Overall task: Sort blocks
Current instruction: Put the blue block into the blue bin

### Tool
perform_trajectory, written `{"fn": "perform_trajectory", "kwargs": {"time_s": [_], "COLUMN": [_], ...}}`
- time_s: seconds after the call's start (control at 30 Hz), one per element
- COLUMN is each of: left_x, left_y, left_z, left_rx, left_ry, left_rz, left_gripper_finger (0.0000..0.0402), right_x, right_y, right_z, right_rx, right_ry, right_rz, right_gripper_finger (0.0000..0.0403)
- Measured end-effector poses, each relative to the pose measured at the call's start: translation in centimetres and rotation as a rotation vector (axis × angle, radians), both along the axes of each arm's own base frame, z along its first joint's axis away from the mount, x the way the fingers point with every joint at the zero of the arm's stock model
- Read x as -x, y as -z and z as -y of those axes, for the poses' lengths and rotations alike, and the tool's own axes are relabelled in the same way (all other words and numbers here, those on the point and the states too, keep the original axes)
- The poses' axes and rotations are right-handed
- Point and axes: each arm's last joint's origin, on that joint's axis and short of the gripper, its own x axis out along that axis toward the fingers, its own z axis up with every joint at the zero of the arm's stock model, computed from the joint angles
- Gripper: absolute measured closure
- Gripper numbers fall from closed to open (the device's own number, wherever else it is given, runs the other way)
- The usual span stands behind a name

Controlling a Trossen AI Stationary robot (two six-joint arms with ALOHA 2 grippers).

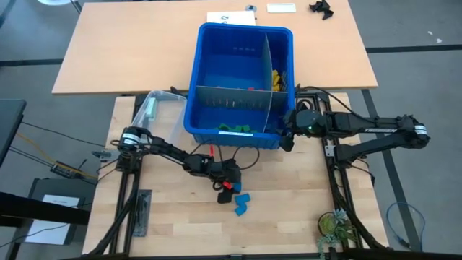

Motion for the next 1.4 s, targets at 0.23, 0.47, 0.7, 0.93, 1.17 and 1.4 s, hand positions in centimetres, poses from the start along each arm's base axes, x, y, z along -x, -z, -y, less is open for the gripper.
{"fn": "perform_trajectory", "kwargs": {"time_s": [0.23, 0.47, 0.7, 0.93, 1.17, 1.4], "left_x": [-0.1, 0.1, 0.8, 2.0, 2.5, 2.4], "left_y": [-0.1, -1.9, -6.4, -11.0, -13.9, -14.6], "left_z": [0.0, 0.0, -0.1, -0.3, -0.2, 0.0], "left_rx": [0.014, 0.044, 0.063, 0.109, 0.213, 0.321], "left_ry": [-0.013, -0.038, -0.037, -0.049, -0.052, -0.019], "left_rz": [0.006, 0.046, 0.161, 0.300, 0.429, 0.467], "left_gripper_finger": [0.0221, 0.0214, 0.0214, 0.0214, 0.0213, 0.0212], "right_x": [0.0, 0.1, 0.3, 0.0, -2.8, -7.0], "right_y": [0.0, -0.6, -3.9, -5.2, -3.8, 0.4], "right_z": [0.0, -1.5, -4.8, -7.8, -11.2, -13.6], "right_rx": [0.005, 0.027, 0.105, 0.142, 0.270, 0.579], "right_ry": [-0.006, -0.095, -0.323, -0.612, -0.898, -0.968], "right_rz": [-0.003, 0.014, 0.085, 0.185, 0.164, -0.061], "right_gripper_finger": [0.0159, 0.0163, 0.0165, 0.0171, 0.0174, 0.0174]}}
